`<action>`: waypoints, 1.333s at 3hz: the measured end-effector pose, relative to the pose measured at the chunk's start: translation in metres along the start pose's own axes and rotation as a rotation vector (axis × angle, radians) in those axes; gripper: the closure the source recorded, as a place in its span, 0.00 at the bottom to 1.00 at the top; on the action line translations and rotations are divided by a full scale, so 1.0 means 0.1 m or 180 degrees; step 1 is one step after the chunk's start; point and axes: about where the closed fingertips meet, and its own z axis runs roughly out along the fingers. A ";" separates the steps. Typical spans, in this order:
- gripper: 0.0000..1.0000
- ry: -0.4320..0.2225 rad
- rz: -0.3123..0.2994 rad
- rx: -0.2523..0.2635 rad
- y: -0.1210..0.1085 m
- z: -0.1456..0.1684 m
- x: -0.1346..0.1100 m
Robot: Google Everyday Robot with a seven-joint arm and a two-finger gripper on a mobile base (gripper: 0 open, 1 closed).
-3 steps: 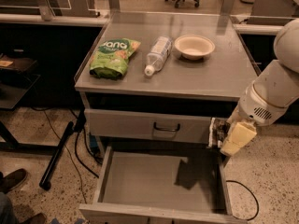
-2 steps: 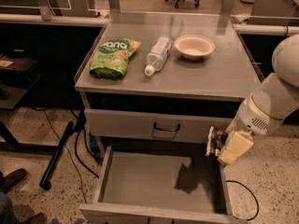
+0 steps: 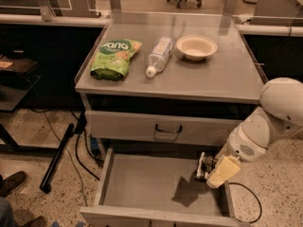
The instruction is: Place rxbar chocolate into middle drawer
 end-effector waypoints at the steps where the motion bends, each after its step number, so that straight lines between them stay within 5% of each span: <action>1: 1.00 -0.0011 0.0014 -0.0028 0.00 0.03 0.01; 4: 1.00 -0.0422 0.0644 -0.0269 -0.21 0.97 0.22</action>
Offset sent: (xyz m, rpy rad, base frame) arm -0.0073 0.0153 -0.1039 0.1890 0.0934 -0.1999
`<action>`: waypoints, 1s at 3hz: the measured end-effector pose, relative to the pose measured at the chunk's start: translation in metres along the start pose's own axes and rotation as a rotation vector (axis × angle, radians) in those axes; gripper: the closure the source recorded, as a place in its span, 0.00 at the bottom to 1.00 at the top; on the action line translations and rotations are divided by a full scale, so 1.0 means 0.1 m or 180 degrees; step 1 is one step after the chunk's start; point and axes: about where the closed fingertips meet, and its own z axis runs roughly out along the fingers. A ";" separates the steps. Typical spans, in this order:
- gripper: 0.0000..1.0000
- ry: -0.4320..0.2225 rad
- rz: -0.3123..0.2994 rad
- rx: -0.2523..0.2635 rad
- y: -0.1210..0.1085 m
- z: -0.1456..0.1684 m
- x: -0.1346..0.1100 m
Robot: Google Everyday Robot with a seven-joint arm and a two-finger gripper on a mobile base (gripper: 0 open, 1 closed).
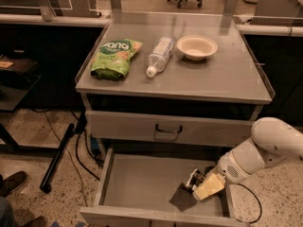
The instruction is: Place rxbar chocolate into middle drawer
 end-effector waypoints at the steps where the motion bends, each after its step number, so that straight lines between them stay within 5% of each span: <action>1: 1.00 -0.0004 0.0008 -0.0007 -0.01 0.02 0.00; 3: 1.00 -0.0218 0.0186 -0.0157 -0.08 0.36 0.02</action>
Offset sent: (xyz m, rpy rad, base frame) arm 0.0000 0.0147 -0.0322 0.0937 0.0286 -0.0368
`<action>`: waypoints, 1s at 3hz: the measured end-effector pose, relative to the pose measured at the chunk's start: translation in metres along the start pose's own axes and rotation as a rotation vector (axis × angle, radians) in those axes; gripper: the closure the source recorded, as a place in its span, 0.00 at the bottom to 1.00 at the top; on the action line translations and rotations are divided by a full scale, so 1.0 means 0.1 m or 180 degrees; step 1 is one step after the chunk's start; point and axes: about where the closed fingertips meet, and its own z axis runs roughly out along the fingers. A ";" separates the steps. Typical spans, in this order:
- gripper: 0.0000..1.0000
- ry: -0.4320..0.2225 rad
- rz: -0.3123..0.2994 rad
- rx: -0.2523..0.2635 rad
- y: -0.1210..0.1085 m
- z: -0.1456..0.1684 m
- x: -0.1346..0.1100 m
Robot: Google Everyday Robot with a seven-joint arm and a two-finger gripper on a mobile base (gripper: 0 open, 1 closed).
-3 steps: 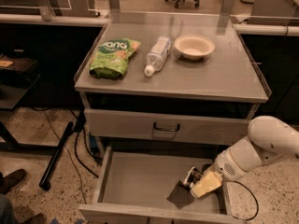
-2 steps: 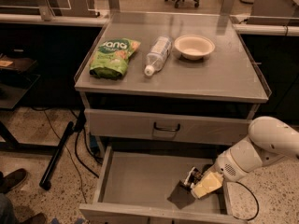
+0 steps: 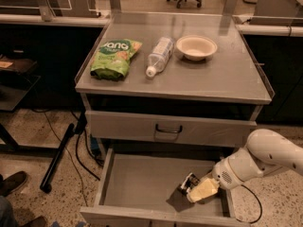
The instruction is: Place rxbar chocolate into middle drawer
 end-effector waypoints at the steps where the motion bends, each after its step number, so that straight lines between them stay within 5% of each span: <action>1: 1.00 -0.0103 0.0160 0.0031 -0.15 0.16 0.02; 3: 1.00 -0.0193 0.0337 0.0114 -0.33 0.23 0.06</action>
Offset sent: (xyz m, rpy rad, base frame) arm 0.0252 -0.0204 -0.0515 -0.0003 0.0114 -0.2057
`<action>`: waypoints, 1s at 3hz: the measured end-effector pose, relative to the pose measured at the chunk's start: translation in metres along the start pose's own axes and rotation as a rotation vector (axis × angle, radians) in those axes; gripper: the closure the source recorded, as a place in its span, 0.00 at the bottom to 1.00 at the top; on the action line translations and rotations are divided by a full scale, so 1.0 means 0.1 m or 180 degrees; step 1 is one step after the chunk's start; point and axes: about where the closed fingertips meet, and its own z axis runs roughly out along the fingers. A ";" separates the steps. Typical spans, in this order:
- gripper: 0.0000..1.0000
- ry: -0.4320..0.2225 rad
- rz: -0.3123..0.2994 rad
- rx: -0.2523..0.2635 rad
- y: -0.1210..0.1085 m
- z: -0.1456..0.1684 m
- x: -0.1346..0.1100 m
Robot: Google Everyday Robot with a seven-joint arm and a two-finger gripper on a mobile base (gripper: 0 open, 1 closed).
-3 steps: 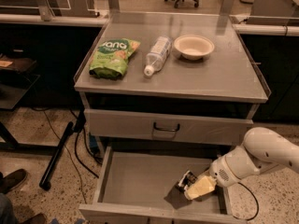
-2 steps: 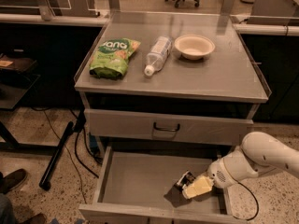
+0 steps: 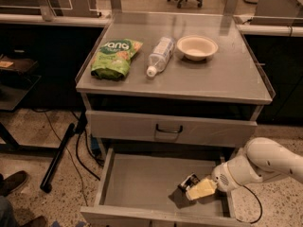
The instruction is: Place rxbar chocolate into middle drawer
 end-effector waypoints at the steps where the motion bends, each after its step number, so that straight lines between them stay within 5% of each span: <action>1: 1.00 -0.0035 0.0137 0.0005 -0.04 0.26 -0.02; 3: 1.00 -0.0060 0.0422 0.0138 -0.27 0.79 -0.09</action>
Offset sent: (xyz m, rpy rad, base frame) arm 0.0345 0.0400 -0.0830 -0.0330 0.0438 -0.1706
